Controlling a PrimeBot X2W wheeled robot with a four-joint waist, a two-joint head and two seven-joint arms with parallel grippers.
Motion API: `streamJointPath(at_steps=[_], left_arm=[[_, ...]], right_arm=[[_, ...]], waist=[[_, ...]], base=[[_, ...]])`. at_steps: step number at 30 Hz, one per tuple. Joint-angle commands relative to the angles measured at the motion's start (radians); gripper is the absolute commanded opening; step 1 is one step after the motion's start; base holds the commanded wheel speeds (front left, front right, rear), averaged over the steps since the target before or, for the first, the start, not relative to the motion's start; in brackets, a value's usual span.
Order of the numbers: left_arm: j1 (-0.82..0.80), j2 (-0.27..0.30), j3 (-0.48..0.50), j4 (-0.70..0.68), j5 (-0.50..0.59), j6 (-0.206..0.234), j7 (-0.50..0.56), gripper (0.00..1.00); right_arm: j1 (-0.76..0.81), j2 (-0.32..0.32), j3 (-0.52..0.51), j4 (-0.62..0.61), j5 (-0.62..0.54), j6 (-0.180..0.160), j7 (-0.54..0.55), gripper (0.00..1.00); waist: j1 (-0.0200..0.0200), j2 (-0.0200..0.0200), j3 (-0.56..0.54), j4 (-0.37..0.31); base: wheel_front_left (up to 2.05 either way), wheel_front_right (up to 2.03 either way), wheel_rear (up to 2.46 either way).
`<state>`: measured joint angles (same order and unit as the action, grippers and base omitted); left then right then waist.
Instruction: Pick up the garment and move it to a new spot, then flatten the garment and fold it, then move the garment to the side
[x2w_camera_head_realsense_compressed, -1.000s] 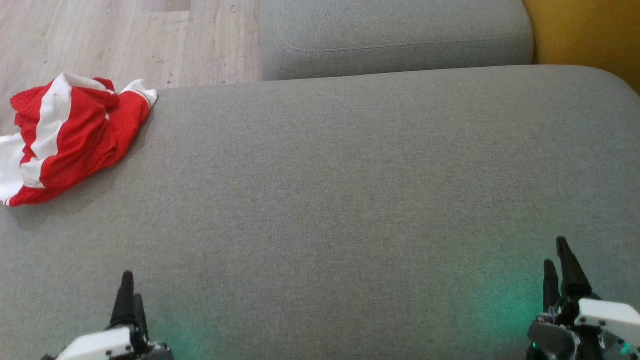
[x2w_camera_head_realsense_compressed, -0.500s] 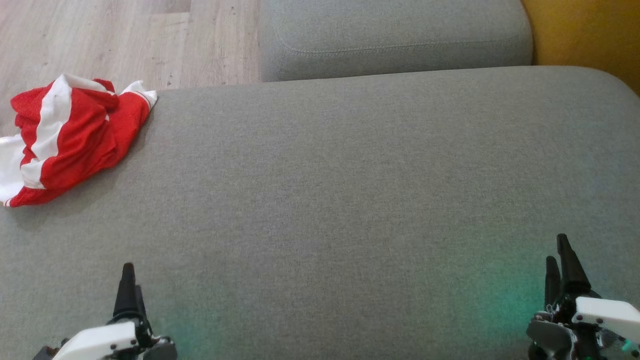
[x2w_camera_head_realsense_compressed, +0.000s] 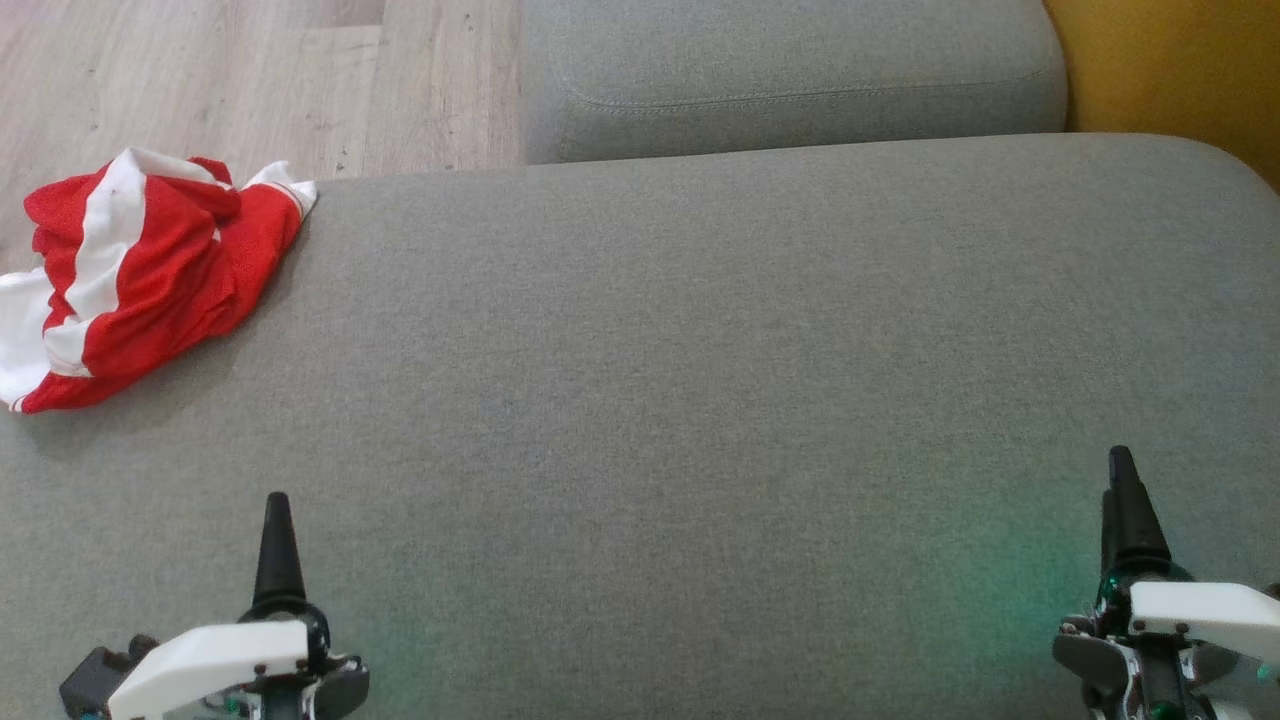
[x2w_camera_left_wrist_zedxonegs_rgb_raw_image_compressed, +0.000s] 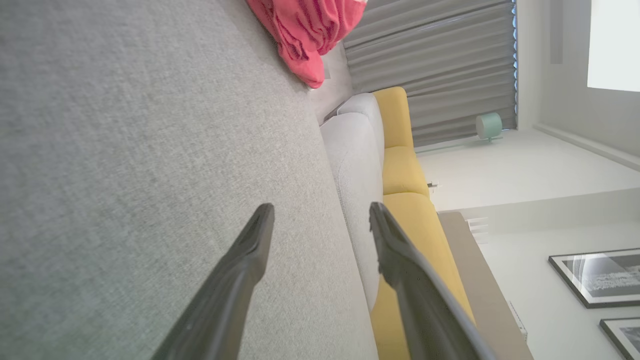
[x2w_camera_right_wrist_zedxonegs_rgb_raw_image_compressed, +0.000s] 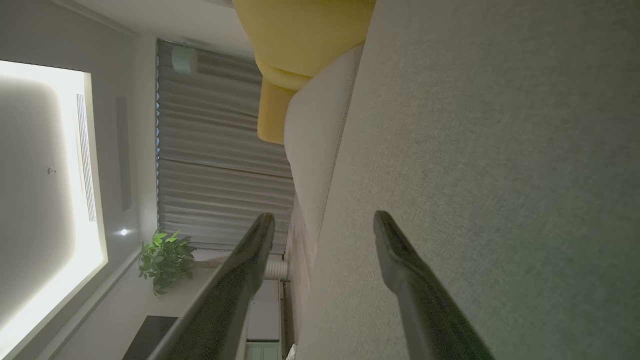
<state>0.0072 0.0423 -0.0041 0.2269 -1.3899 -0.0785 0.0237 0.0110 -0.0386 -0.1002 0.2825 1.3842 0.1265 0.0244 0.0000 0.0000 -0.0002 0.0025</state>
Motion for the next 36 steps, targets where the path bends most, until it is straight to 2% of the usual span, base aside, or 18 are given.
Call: streamJointPath(at_steps=[1, 17, 36], left_arm=[[-0.031, 0.005, 0.001, -0.043, 0.026, 0.004, -0.01, 1.0], [-0.015, 0.005, -0.049, -0.069, 0.289, 0.026, -0.058, 1.0], [-0.003, 0.006, -0.092, -0.059, 0.518, 0.048, -0.111, 1.0]], right_arm=[[-0.032, -0.005, 0.01, -0.043, -0.026, 0.001, -0.013, 1.0], [-0.021, -0.006, 0.069, -0.082, -0.322, 0.002, -0.06, 1.0], [-0.012, -0.007, 0.12, -0.086, -0.54, 0.002, -0.113, 1.0]], waist=[[0.0, 0.0, 0.0, 0.0], [0.0, 0.0, 0.001, 0.003], [0.0, 0.0, 0.0, 0.008]], base=[[0.0, 0.0, 0.0], [0.0, 0.0, 0.0], [0.0, 0.0, 0.0]])
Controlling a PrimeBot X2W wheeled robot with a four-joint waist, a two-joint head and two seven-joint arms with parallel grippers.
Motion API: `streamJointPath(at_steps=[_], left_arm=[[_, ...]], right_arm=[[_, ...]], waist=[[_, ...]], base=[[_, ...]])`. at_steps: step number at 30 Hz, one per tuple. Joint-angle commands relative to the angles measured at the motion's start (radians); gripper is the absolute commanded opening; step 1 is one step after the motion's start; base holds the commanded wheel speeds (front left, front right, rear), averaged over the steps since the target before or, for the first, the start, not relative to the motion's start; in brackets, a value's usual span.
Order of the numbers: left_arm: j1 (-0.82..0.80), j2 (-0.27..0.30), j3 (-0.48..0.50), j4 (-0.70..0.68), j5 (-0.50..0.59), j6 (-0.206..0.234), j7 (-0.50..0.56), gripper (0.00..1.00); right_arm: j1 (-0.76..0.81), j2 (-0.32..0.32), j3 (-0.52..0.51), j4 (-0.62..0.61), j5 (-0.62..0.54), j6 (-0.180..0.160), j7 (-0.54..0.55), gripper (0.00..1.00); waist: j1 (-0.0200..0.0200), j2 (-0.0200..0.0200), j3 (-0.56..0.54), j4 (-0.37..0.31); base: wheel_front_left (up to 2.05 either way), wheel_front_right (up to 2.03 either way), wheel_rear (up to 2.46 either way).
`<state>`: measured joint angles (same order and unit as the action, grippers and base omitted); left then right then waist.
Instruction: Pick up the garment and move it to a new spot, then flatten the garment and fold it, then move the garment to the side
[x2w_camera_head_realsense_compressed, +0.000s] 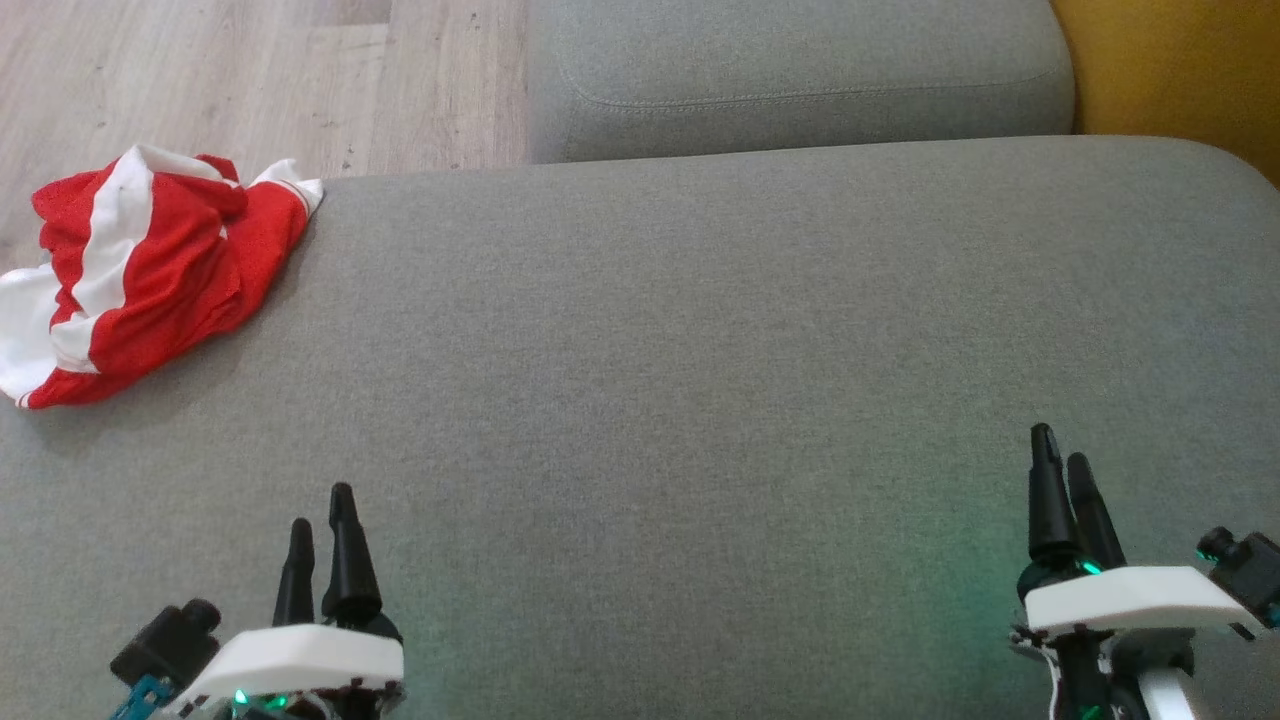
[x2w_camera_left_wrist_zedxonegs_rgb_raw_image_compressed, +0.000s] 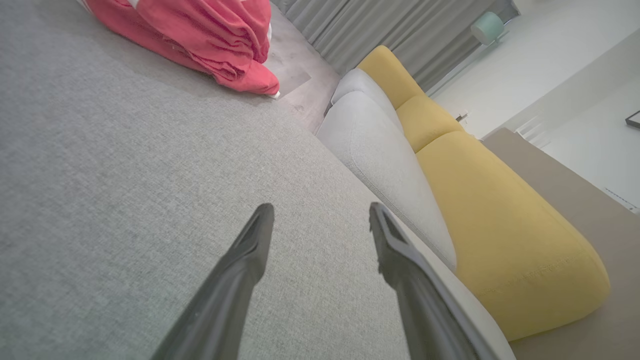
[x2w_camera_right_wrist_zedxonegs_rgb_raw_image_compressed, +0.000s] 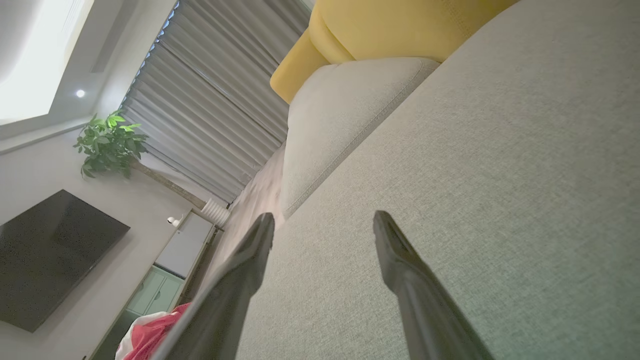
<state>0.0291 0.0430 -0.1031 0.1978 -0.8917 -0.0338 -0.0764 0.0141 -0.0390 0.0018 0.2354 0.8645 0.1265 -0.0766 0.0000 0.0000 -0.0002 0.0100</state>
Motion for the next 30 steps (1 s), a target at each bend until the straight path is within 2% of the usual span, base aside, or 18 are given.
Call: streamJointPath(at_steps=[1, 30], left_arm=[[-0.024, 0.005, 0.006, -0.029, 0.032, 0.005, -0.014, 1.0], [-0.004, 0.006, -0.038, 0.011, 0.401, 0.039, -0.106, 1.0]], right_arm=[[-0.015, -0.007, 0.022, -0.037, -0.031, 0.002, -0.015, 1.0], [-0.012, -0.009, 0.112, 0.005, -0.417, 0.003, -0.106, 1.0]], waist=[[0.0, 0.0, 0.0, 0.0], [0.0, 0.0, -0.005, 0.01]], base=[[0.0, 0.0, 0.0], [0.0, 0.0, 0.0]])
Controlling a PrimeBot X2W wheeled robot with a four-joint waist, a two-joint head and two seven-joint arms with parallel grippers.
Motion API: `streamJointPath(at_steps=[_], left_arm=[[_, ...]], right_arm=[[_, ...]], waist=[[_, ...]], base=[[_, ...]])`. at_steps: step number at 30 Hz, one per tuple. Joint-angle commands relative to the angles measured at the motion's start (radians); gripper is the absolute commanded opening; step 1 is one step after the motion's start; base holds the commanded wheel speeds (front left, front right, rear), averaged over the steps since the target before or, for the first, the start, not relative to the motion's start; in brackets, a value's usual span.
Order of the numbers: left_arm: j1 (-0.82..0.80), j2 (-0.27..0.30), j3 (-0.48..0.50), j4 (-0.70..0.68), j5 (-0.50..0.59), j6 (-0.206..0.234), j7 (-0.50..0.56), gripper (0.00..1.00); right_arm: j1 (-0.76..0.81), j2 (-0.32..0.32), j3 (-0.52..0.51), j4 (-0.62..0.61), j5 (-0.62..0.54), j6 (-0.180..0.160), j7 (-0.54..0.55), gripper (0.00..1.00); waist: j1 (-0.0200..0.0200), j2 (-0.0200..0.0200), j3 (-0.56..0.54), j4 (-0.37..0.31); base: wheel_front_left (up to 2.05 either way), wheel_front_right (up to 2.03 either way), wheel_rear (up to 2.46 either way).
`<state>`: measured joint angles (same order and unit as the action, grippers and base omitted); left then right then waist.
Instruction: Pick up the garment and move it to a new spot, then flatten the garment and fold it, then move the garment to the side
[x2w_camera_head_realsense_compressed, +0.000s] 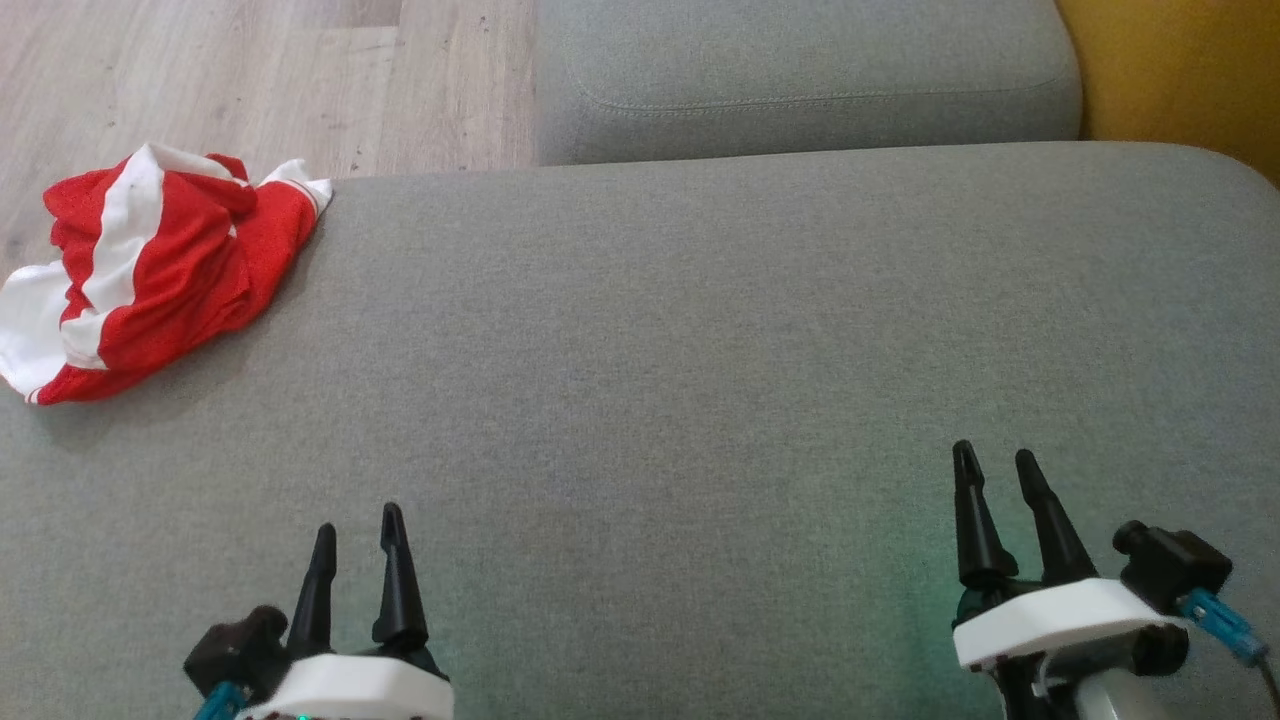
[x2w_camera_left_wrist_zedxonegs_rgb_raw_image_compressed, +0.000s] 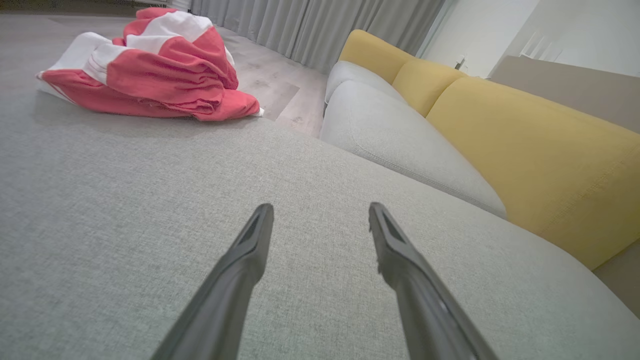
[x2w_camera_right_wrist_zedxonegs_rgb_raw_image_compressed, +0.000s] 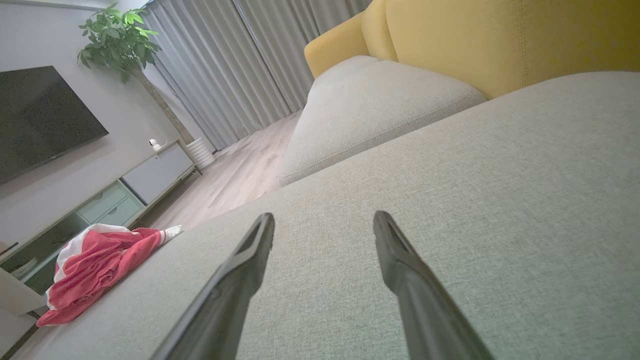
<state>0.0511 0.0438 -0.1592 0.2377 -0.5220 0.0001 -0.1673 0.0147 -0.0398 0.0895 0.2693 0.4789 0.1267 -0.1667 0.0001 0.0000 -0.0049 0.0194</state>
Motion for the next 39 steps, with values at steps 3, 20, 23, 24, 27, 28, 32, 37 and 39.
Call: streamJointPath(at_steps=[3, 20, 23, 24, 27, 28, 32, 37, 39], left_arm=[[-0.025, 0.006, 0.013, -0.021, 0.065, 0.007, -0.024, 1.0], [-0.012, 0.006, -0.016, 0.02, 0.223, 0.026, -0.072, 1.0], [-0.009, 0.006, -0.015, 0.028, 0.247, 0.03, -0.08, 1.0], [-0.008, 0.006, -0.015, 0.03, 0.255, 0.032, -0.083, 1.0], [-0.004, 0.006, -0.014, 0.037, 0.28, 0.037, -0.092, 1.0], [-0.004, 0.006, -0.014, 0.039, 0.284, 0.038, -0.094, 1.0], [-0.005, 0.006, -0.004, 0.049, 0.274, 0.038, -0.094, 1.0], [-0.009, 0.006, 0.005, 0.057, 0.265, 0.038, -0.094, 1.0], [-0.009, 0.006, 0.007, 0.06, 0.262, 0.038, -0.094, 1.0]], right_arm=[[-0.012, -0.009, 0.03, -0.024, -0.068, 0.003, -0.025, 1.0], [0.002, -0.01, 0.063, -0.009, -0.261, 0.004, -0.072, 1.0], [0.003, -0.01, 0.072, -0.006, -0.296, 0.004, -0.081, 1.0], [0.003, -0.01, 0.075, -0.006, -0.307, 0.004, -0.084, 1.0], [0.004, -0.01, 0.084, -0.006, -0.343, 0.004, -0.093, 1.0], [0.004, -0.01, 0.086, -0.005, -0.351, 0.004, -0.095, 1.0], [0.0, -0.01, 0.086, 0.001, -0.351, 0.004, -0.095, 1.0], [-0.004, -0.01, 0.085, 0.009, -0.348, 0.004, -0.095, 1.0], [-0.004, -0.01, 0.084, 0.012, -0.346, 0.004, -0.095, 1.0]], waist=[[0.0, 0.0, -0.002, 0.003], [-0.0001, 0.0, -0.01, 0.007], [-0.0001, 0.0, -0.011, 0.008], [-0.0001, 0.0, -0.012, 0.008], [-0.0001, 0.0, -0.011, 0.009], [-0.0001, 0.0, -0.01, 0.009], [-0.0001, 0.0, -0.009, 0.009], [-0.0001, 0.0, -0.008, 0.009], [-0.0001, 0.0, -0.009, 0.009]], base=[[0.0, 0.0, 0.0], [0.0, 0.0, 0.0], [0.0, 0.0, 0.0], [0.0, 0.0, 0.0], [0.0, 0.0, 0.0], [0.0, 0.0, 0.0], [0.0, 0.0, 0.0], [0.0, 0.0, 0.0], [0.0, 0.0, 0.0]])
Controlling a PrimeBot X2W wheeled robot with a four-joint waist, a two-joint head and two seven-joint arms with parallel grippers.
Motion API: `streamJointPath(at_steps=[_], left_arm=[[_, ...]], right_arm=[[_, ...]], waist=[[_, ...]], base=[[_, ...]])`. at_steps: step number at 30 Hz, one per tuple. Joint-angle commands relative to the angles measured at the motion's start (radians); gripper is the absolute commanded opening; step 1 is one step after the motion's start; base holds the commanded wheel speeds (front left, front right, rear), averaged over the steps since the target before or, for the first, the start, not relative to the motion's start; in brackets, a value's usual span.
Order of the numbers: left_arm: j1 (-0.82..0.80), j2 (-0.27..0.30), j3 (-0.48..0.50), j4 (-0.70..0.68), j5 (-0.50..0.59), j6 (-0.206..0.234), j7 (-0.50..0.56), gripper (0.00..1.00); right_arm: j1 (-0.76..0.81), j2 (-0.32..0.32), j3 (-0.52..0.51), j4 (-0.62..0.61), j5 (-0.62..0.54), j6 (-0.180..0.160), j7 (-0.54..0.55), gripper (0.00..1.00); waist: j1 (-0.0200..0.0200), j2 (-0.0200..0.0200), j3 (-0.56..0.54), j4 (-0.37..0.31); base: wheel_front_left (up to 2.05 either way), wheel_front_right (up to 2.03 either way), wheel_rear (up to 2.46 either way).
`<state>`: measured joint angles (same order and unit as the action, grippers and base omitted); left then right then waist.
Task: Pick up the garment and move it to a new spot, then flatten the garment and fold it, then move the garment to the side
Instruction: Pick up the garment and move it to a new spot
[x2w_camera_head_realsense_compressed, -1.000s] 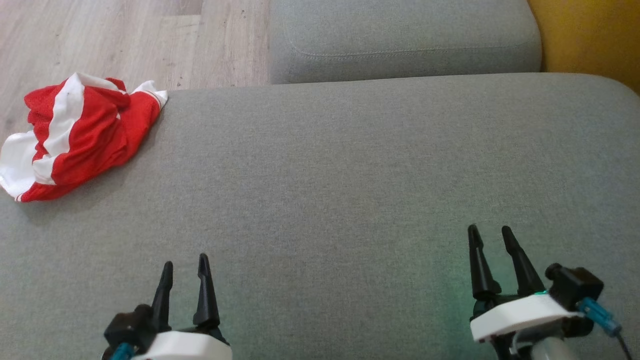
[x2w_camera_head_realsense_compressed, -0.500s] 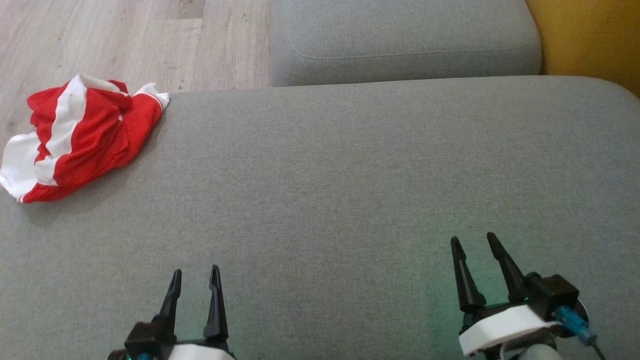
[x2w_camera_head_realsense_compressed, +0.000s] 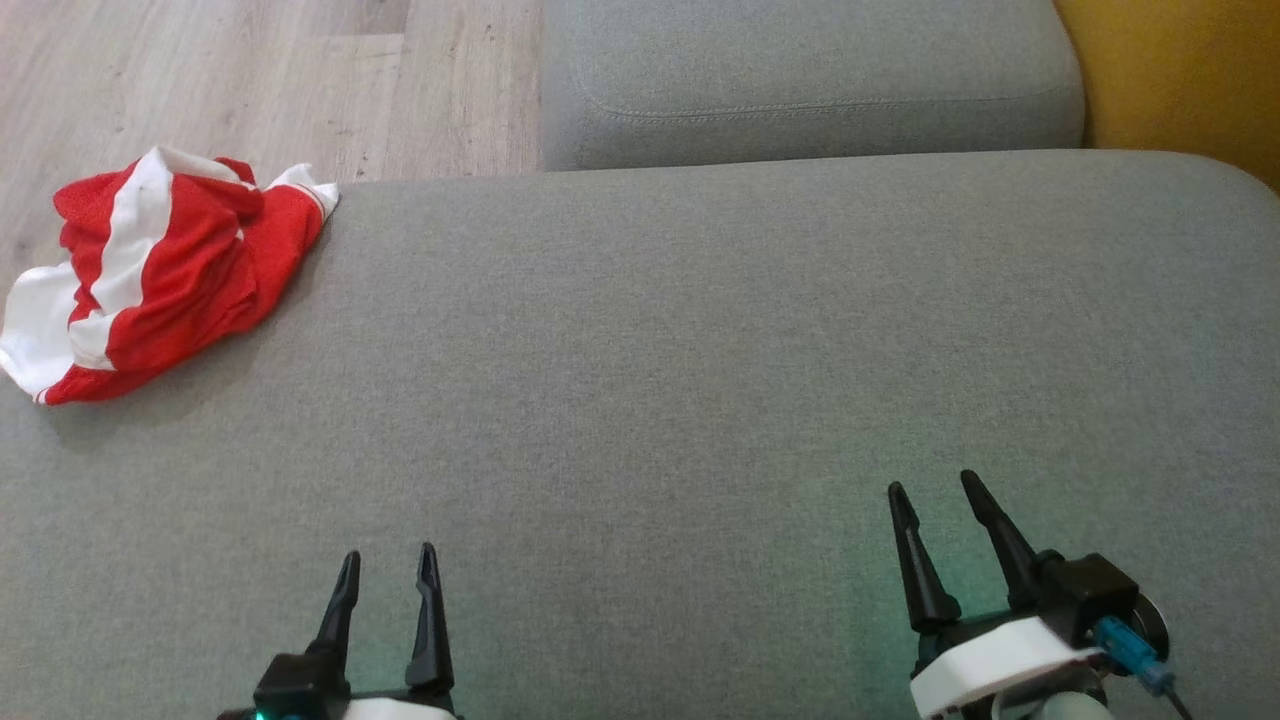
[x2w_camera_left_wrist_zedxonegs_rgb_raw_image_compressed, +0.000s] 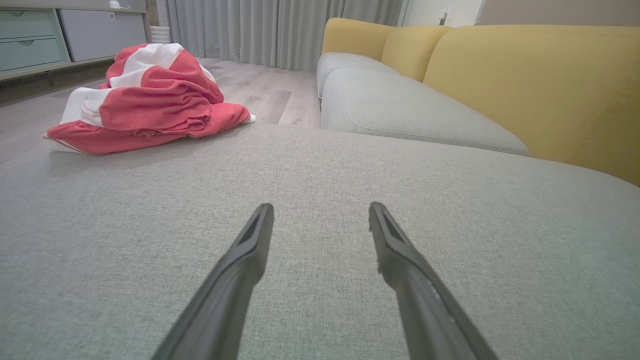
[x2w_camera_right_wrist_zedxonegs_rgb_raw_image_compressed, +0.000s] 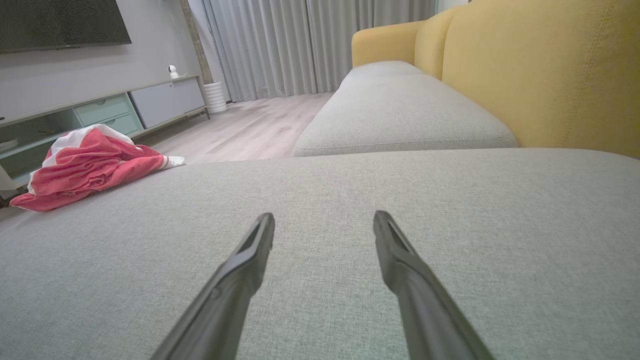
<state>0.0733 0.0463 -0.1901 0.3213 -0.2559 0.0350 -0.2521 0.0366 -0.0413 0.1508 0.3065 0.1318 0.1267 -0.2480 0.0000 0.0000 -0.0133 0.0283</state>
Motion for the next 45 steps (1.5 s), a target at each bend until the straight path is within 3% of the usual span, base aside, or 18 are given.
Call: streamJointPath(at_steps=[1, 12, 17, 26, 33, 38, 45], left_arm=[[-0.031, 0.004, 0.039, -0.023, -0.006, 0.003, -0.01, 1.0], [-0.034, 0.004, 0.031, -0.007, -0.008, -0.001, -0.01, 1.0], [-0.04, 0.004, 0.027, -0.005, -0.003, -0.001, -0.01, 1.0], [-0.039, 0.012, 0.038, 0.002, 0.004, -0.001, -0.01, 1.0], [-0.034, 0.021, 0.058, -0.003, 0.001, 0.002, -0.01, 1.0], [-0.022, 0.023, 0.069, -0.017, -0.001, 0.008, -0.01, 1.0], [-0.02, 0.036, 0.107, -0.063, -0.001, 0.023, -0.01, 1.0]], right_arm=[[-0.026, -0.009, 0.022, -0.024, 0.002, 0.004, -0.014, 1.0], [-0.017, -0.009, 0.008, -0.024, 0.003, 0.004, -0.014, 1.0], [-0.013, -0.009, 0.004, -0.029, 0.009, 0.004, -0.014, 1.0], [-0.007, -0.009, 0.014, -0.033, 0.021, 0.004, -0.014, 1.0], [-0.013, -0.009, 0.029, -0.025, 0.03, 0.004, -0.014, 1.0], [-0.015, -0.009, 0.033, -0.023, 0.031, 0.004, -0.014, 1.0], [-0.02, -0.009, 0.026, -0.033, 0.022, 0.004, -0.014, 1.0]], waist=[[0.0, 0.0, 0.0, 0.0], [0.0, 0.0, -0.001, 0.026], [0.0, 0.0, -0.002, 0.086], [0.0, 0.0, -0.004, 0.293], [0.0, 0.0, -0.007, 0.413], [0.0, 0.0, -0.007, 0.453], [0.0, 0.0, 0.013, 0.455]], base=[[0.0, 0.0, 0.0], [0.0, 0.0, 0.0], [0.0, 0.0, 0.0], [0.0, 0.0, 0.0], [0.0, 0.0, 0.0], [0.0, 0.0, 0.0], [0.0, 0.0, 0.0]])
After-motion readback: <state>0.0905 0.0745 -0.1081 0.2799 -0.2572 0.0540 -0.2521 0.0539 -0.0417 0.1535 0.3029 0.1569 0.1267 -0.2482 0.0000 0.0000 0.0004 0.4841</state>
